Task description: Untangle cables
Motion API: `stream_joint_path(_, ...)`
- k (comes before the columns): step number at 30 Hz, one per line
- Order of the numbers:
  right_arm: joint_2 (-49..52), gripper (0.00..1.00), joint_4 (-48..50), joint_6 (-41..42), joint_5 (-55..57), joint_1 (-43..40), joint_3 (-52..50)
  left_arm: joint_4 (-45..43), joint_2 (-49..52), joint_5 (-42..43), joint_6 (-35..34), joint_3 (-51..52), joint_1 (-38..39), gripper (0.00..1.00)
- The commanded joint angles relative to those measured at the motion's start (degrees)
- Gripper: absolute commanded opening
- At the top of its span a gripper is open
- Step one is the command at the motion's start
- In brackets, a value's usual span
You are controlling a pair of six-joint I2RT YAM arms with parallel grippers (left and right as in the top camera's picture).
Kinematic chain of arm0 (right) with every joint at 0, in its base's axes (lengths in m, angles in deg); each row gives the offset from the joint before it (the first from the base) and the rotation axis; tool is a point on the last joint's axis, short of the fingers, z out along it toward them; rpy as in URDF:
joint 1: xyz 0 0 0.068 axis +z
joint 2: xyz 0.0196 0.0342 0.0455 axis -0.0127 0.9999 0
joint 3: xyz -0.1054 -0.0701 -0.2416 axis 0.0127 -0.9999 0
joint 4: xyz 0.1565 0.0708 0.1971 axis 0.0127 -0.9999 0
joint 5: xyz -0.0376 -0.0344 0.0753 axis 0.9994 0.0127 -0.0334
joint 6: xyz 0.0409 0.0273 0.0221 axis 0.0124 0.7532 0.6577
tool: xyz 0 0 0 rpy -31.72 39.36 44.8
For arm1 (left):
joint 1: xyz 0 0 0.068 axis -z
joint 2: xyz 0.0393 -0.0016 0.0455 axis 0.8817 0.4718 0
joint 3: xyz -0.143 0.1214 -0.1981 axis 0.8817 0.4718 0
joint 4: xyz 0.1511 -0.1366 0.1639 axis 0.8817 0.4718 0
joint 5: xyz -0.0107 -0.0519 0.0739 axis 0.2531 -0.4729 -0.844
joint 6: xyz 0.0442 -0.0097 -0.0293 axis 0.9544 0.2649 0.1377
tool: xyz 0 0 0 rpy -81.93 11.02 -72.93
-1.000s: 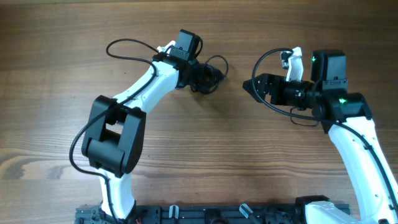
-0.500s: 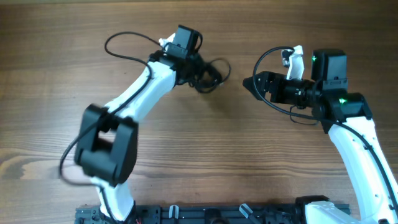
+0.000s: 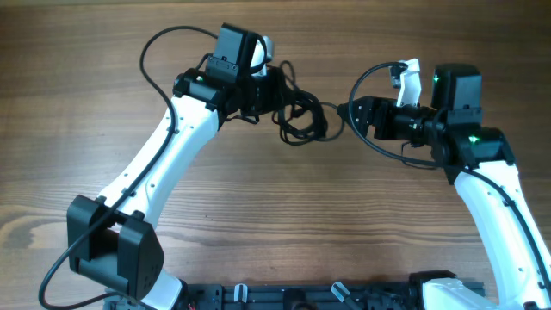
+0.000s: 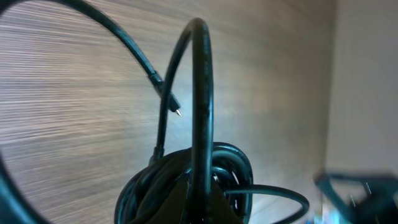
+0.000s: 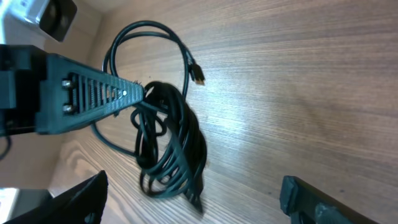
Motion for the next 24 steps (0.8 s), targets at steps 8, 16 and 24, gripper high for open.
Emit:
stream_joint_path(8,3.7,0.51,0.1,-6.4,-2.0,1.5,0.3,0.4,-0.5,7.7,2.7,-0.6,0.0,0.04)
stream_joint_path(16,4.2,0.41,0.1,-6.9,-2.8,1.7,0.3,-0.2,-0.5,7.7,-0.1,-0.6,0.0,0.04)
stream_joint_path(24,4.1,0.16,1.0,-7.2,-2.9,1.7,0.3,-0.2,-0.5,7.0,-1.9,-0.6,0.0,0.04)
